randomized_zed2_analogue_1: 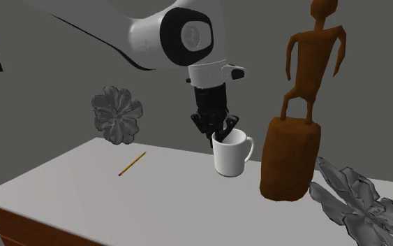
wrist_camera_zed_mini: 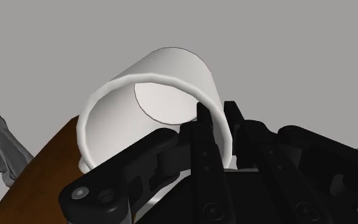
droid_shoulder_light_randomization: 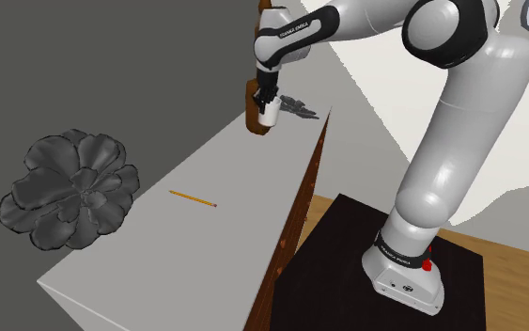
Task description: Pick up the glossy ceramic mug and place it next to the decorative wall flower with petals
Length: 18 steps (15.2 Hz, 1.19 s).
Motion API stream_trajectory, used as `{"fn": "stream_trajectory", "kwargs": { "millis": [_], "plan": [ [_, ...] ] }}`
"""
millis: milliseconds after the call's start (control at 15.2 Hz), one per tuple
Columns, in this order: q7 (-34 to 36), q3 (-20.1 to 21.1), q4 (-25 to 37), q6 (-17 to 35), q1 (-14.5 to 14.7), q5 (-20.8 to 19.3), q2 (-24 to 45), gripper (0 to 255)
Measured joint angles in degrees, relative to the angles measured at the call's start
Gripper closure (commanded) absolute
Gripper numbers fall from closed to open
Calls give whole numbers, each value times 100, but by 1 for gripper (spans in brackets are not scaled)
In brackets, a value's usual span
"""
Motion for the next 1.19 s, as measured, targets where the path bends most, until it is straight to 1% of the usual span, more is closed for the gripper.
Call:
{"fn": "stream_trajectory", "kwargs": {
  "millis": [726, 1188],
  "plan": [
    [-35, 3, 672, -812, 4, 9, -141, 255],
    [-53, 7, 1264, -1374, 8, 19, -111, 255]
  ]
}}
